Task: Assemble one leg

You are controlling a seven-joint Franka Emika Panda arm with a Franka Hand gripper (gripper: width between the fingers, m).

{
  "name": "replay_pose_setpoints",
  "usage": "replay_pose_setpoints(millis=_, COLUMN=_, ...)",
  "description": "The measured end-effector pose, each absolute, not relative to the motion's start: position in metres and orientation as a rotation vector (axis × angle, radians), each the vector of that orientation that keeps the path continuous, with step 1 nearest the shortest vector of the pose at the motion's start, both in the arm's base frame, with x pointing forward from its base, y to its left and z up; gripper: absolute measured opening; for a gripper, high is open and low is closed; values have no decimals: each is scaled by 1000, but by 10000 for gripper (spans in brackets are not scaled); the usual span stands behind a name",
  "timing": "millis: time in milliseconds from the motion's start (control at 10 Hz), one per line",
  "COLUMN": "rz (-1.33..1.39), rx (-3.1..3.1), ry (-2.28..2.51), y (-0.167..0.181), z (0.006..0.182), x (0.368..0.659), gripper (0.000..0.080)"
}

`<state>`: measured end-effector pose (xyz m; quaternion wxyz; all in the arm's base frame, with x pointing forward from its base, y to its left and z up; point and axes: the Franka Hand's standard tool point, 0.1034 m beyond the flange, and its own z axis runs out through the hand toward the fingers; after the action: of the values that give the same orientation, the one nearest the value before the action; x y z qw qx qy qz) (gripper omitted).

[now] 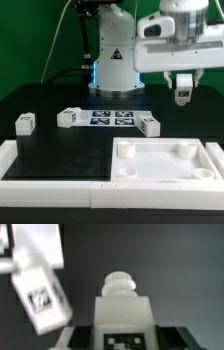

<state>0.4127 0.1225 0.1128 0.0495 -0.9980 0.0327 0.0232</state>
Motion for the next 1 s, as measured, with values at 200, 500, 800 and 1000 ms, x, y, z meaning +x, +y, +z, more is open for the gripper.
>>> replay_pose_setpoints(millis=200, rz=-245, rx=-3047, ry=21, y=124, z=125, x=433, gripper=288)
replay_pose_setpoints(millis=500, rz=-645, rx=-2951, ry=-10, y=117, z=134, x=429, gripper=288)
replay_pose_setpoints(millis=800, rz=-691, rx=-2968, ry=-193, y=108, z=136, x=473, gripper=288)
replay_pose_setpoints(millis=1000, rz=-703, rx=-2964, ry=-253, y=111, z=138, x=507, gripper=288)
